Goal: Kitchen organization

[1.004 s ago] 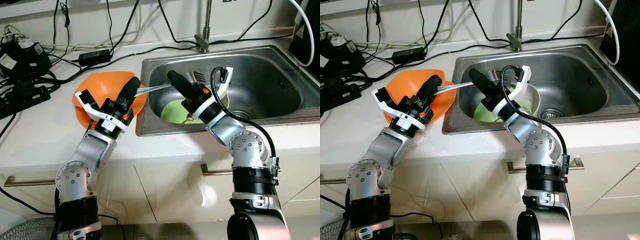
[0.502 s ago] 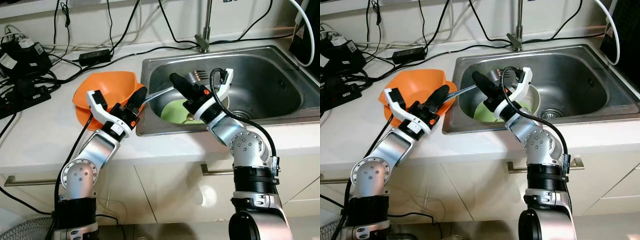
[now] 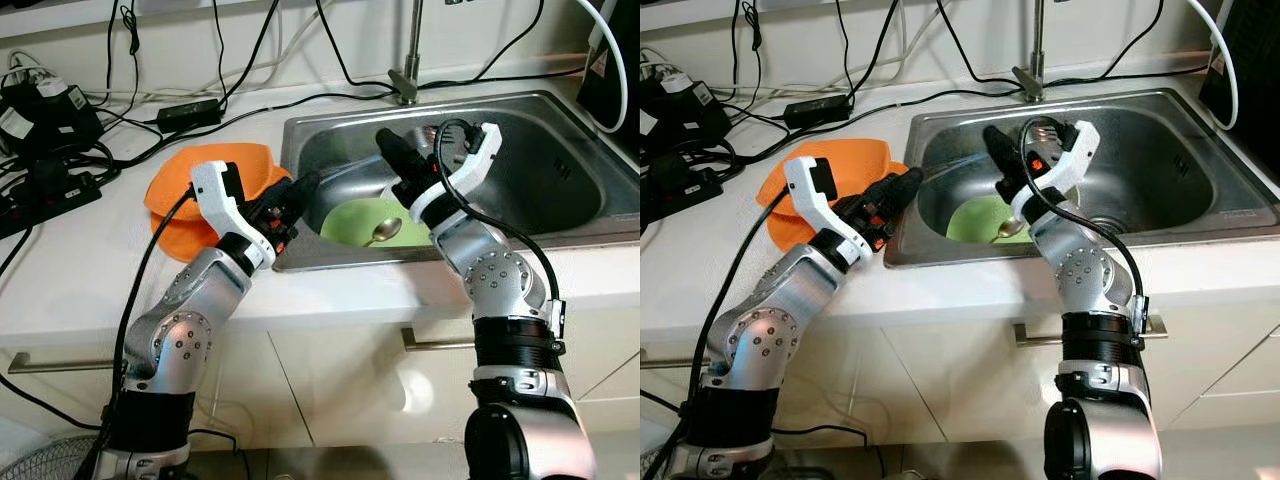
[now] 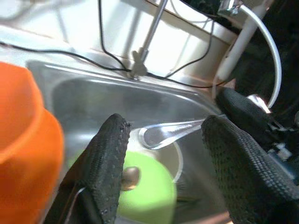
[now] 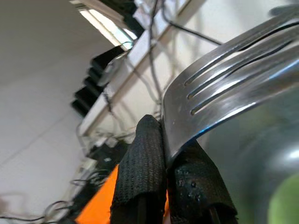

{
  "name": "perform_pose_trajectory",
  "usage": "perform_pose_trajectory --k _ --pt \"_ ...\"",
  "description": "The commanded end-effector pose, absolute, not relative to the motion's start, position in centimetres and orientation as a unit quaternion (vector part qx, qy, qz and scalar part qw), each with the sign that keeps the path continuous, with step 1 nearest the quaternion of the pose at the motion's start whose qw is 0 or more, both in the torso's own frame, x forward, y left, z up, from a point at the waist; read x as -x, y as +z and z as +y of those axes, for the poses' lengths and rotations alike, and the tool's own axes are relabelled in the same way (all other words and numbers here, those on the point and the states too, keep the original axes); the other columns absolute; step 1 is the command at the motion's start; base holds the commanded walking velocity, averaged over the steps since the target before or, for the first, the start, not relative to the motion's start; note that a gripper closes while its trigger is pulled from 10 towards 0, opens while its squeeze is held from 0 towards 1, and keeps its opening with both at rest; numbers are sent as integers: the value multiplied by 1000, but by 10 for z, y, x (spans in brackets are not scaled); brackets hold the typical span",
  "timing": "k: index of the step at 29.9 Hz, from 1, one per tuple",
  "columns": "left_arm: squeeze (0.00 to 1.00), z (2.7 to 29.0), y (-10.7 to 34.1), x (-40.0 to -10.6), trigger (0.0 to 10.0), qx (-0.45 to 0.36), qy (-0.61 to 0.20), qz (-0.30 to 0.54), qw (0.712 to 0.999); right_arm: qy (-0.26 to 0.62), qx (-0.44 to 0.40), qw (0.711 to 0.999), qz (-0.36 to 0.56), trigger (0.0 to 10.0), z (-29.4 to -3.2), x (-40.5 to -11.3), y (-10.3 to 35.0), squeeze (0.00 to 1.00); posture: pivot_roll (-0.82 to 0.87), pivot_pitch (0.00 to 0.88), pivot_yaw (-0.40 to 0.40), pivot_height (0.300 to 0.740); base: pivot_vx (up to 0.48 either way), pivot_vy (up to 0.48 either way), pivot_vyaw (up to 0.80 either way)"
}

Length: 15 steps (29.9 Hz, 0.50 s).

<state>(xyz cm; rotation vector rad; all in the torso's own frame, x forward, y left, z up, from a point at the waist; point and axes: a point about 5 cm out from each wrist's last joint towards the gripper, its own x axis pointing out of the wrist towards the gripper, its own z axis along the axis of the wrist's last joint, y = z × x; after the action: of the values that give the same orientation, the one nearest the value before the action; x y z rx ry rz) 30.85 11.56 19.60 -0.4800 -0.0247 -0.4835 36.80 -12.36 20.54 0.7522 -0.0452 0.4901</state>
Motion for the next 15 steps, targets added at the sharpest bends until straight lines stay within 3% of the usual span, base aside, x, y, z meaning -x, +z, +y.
perform_pose_trajectory --k 1,6,12,13,14,15 --pt "1000 123 190 -305 10000 197 -217 -15 956 229 -323 918 -38 0 -123 -375 216 0 -26 0 133 740 0 0 0" --pt "1000 129 178 -302 10000 149 -206 -4 967 201 -233 951 -30 0 -134 -384 210 0 -25 0 133 740 0 0 0" --pt "1000 127 173 -301 10000 123 -204 -6 971 184 -166 969 -10 0 -145 -391 200 0 -21 0 131 740 0 0 0" --pt "859 124 171 -300 10000 110 -203 -10 973 165 -131 977 8 0 -152 -395 190 0 -20 0 130 740 0 0 0" --pt "859 124 171 -300 10000 110 -203 -10 973 165 -131 977 8 0 -152 -395 190 0 -20 0 130 740 0 0 0" --pt "86 123 170 -300 10000 109 -203 -10 973 159 -119 980 16 0 -154 -396 187 0 -19 0 128 740 0 0 0"
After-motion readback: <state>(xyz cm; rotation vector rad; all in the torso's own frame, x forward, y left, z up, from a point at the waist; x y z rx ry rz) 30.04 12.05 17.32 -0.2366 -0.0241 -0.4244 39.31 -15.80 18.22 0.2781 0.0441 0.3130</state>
